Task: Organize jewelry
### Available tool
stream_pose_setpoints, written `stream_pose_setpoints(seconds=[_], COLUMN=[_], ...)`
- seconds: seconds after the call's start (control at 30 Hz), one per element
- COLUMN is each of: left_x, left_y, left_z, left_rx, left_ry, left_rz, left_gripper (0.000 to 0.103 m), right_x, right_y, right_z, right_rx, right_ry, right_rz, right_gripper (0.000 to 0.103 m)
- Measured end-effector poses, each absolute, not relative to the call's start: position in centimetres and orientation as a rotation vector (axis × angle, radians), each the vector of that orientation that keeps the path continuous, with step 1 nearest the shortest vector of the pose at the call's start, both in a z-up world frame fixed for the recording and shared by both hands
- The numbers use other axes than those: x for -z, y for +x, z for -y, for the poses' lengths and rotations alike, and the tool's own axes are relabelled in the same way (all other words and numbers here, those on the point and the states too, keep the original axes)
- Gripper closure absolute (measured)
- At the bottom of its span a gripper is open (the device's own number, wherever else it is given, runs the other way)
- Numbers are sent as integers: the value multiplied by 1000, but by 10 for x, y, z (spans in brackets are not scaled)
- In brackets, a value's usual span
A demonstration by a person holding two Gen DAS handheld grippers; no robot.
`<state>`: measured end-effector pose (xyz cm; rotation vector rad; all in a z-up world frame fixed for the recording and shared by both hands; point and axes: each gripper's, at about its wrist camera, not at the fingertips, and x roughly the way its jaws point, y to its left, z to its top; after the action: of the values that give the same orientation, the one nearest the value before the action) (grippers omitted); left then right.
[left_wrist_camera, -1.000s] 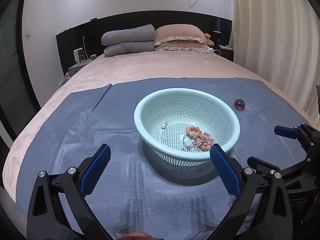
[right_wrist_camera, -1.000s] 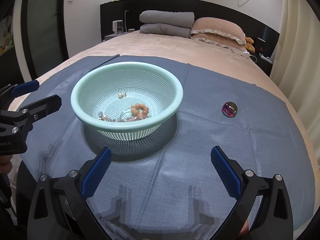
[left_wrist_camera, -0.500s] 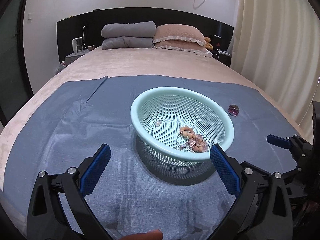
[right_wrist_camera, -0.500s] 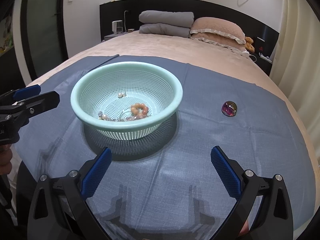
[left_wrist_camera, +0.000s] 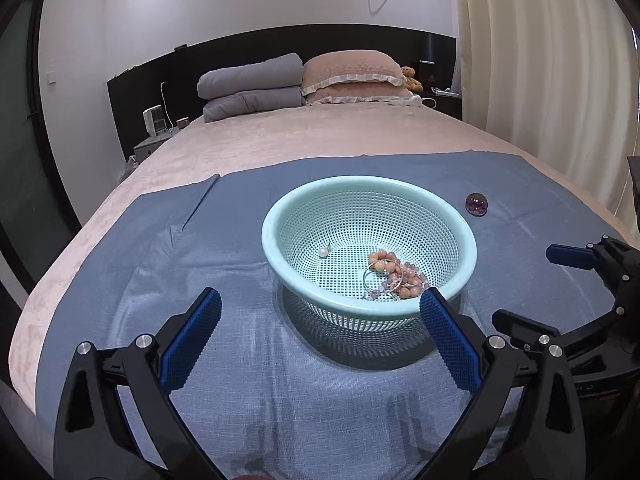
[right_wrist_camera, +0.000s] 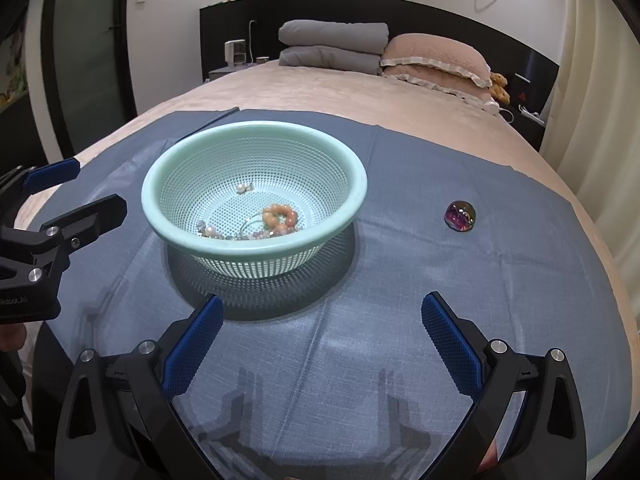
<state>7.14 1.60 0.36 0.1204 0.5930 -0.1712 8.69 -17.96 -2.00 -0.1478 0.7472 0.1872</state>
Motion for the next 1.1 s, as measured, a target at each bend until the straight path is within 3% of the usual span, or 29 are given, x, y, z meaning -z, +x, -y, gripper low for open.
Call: stream_pose_setpoints(seconds=[0.4, 1.1], left_x=[-2, 2], left_y=[76, 76], left_z=[-25, -18], left_rx=[193, 171], left_ry=[1, 27], left_rz=[-655, -664], left_gripper=[6, 6], right_x=[23, 23], right_y=[85, 84], right_z=[179, 180], right_rx=[-188, -182], right_ry=[-149, -146], right_rz=[-750, -749], right_gripper=[8, 8])
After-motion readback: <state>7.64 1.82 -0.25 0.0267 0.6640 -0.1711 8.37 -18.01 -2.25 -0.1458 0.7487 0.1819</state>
